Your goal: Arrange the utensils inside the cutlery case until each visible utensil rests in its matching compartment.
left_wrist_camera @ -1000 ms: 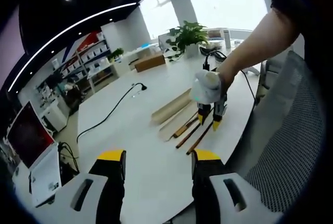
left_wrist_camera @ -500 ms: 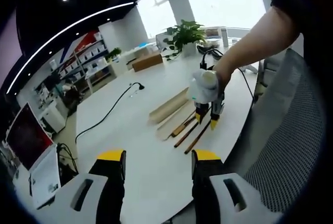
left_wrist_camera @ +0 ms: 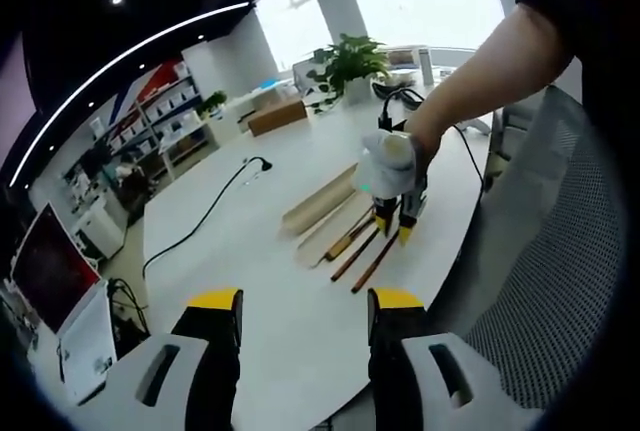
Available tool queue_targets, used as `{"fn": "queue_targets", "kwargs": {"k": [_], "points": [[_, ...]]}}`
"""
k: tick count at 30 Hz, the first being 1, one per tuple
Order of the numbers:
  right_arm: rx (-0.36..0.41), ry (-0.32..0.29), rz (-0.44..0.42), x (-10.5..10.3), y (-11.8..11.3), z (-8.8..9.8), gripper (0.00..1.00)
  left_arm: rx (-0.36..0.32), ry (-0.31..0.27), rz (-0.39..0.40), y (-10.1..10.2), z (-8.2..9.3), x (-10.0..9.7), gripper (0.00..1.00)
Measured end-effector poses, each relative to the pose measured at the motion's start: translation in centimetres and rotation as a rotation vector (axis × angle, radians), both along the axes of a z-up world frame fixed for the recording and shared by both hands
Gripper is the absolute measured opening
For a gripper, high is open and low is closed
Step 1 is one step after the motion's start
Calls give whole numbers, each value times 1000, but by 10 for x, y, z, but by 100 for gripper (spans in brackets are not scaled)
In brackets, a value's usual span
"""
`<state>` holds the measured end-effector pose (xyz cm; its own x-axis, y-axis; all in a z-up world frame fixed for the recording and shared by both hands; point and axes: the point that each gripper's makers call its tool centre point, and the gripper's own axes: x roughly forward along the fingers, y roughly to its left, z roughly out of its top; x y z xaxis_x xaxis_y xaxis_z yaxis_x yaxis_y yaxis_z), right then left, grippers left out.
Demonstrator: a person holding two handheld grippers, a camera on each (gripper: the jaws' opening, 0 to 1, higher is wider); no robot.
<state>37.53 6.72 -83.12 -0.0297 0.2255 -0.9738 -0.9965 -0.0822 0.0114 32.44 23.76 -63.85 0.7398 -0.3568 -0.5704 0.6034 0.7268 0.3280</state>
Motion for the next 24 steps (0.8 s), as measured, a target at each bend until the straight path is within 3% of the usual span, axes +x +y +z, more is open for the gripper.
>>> {"fn": "queue_targets", "kwargs": {"k": [5,24], "points": [[5,8,-15,3,1,-1,7,-1,-3,3,0,0,0,51],[-30,5,4,0,3,-1,1,1,-4,2,1,0,0,51]]}}
